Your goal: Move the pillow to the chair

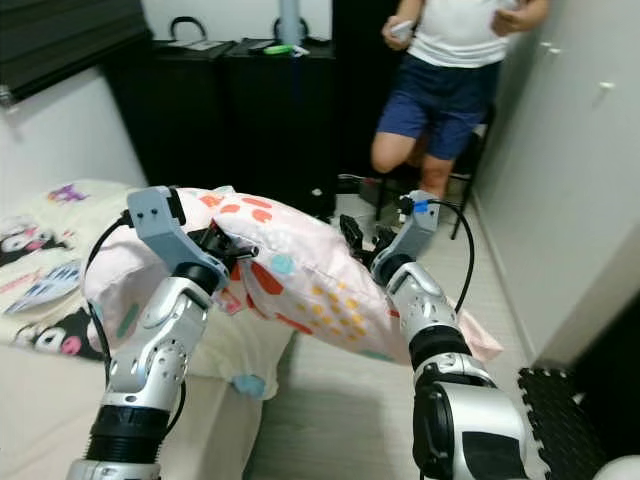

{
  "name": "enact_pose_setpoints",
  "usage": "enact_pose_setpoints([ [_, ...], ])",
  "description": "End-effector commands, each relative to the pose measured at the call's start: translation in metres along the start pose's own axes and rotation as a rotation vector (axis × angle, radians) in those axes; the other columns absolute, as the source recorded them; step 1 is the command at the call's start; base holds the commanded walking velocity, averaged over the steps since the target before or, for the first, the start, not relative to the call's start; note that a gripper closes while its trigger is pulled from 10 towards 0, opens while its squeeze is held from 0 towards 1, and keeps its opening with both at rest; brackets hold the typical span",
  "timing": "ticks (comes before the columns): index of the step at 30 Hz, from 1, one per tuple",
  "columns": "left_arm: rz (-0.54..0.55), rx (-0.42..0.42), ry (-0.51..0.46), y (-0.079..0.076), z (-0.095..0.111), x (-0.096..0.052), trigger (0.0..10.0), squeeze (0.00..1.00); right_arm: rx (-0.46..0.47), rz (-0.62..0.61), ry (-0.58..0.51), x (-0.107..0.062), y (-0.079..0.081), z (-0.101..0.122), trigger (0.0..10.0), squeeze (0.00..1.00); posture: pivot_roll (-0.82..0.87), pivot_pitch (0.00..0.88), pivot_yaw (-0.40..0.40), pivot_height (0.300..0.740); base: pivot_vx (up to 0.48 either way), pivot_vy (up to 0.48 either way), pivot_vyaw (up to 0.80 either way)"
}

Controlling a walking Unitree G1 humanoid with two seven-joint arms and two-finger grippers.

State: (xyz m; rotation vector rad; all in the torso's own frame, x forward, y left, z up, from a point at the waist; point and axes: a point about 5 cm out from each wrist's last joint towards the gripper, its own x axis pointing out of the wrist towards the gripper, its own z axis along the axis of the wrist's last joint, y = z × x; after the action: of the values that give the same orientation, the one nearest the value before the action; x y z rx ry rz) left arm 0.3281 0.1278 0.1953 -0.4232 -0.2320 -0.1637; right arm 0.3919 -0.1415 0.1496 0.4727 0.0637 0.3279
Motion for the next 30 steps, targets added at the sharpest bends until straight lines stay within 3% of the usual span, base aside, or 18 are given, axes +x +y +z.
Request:
enact_pose_setpoints([
  [1, -0.063, 0.001, -0.09, -0.0129, 0.0173, 0.0062, 10.0, 0.0, -0.007, 0.001, 0.019, -0.0004, 0.0001, -0.0033, 10.0, 0.0, -0.13, 0.0, -0.003, 0.72, 0.0, 0.0, -0.66],
  [30, -0.037, 0.027, -0.098, -0.0077, 0.0212, 0.0049, 10.0, 0.0, 0.008, -0.01, 0.019, -0.0004, 0.0015, -0.0072, 10.0, 0.0, -0.12, 0.0, 0.008, 0.72, 0.0, 0.0, -0.65],
])
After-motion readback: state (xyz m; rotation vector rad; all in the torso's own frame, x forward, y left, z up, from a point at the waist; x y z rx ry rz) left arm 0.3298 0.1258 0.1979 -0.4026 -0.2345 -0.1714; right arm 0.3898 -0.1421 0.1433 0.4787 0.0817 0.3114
